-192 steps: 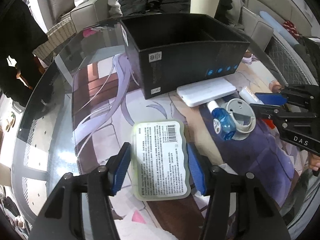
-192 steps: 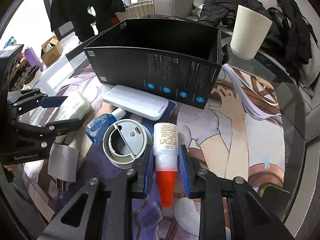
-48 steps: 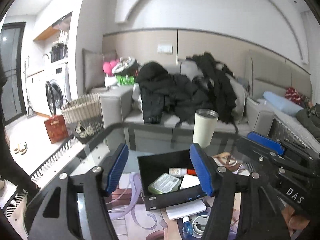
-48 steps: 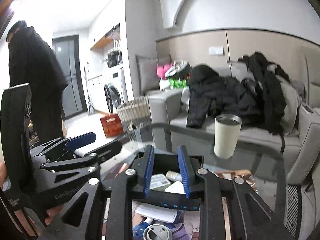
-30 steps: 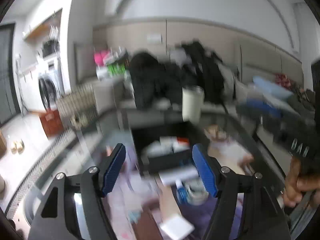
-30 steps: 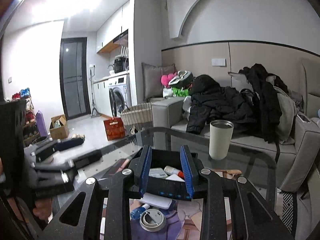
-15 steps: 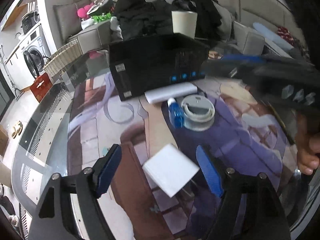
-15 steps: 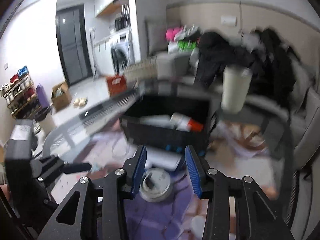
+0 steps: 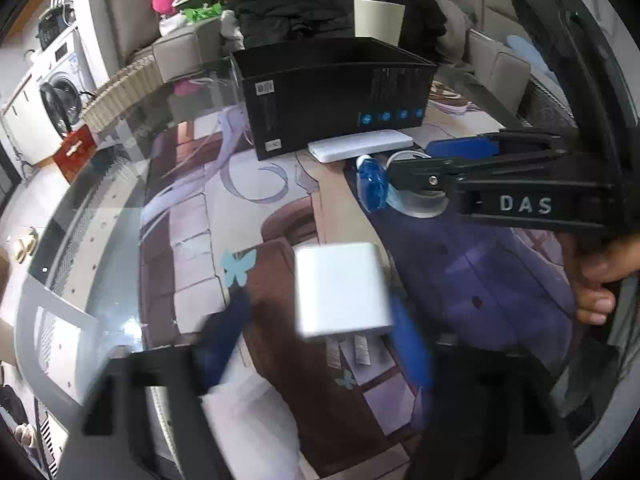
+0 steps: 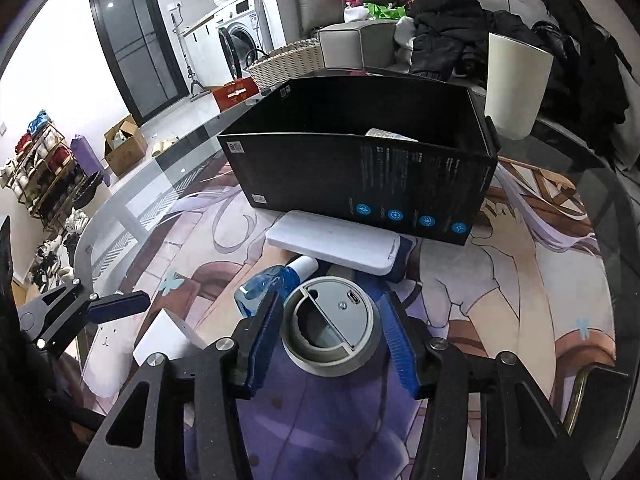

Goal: Organize rigid objects
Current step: 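Grasp the white square charger with the left gripper while the right grasps the grey round lid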

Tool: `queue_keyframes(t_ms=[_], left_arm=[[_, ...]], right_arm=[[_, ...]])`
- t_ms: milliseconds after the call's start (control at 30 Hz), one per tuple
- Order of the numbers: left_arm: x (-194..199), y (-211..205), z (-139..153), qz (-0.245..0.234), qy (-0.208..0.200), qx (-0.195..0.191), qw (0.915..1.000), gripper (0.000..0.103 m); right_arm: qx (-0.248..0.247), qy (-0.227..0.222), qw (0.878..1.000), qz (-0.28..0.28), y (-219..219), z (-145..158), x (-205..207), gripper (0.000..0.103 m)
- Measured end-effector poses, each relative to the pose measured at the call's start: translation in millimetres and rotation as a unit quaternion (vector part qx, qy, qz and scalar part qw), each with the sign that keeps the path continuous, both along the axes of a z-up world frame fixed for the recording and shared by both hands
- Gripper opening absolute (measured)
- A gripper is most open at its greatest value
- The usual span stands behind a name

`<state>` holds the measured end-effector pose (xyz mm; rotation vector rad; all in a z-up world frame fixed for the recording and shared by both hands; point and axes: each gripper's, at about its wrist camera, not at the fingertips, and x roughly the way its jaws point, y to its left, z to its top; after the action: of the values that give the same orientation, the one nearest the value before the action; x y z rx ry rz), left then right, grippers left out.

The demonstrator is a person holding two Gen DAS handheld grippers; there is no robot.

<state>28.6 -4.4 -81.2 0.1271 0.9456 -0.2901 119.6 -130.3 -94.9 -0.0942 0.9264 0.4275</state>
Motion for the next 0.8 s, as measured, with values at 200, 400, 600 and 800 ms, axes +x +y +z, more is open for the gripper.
queue_keyframes(t_ms=[200, 400, 600, 800], left_arm=[[9.2, -1.5, 0.5, 0.002, -0.001, 0.005, 1.0, 0.041], [19.7, -11.9, 0.6, -0.001, -0.003, 0.001, 1.0, 0.041], [21.2, -20.9, 2.5, -0.008, -0.002, -0.002, 1.0, 0.041], [22.0, -17.6, 2.8, -0.002, -0.002, -0.005, 1.0, 0.049]], right_arm=[[-0.021, -0.003, 1.0, 0.012, 2.5, -1.6, -10.6, 0.048], [-0.029, 0.011, 1.0, -0.006, -22.8, 3.1, -21.6, 0.049], [-0.009, 0.007, 1.0, -0.028, -47.9, 13.4, -28.3, 0.05], [0.007, 0.039, 0.999, -0.021, -50.9, 1.6, -24.5, 0.051]])
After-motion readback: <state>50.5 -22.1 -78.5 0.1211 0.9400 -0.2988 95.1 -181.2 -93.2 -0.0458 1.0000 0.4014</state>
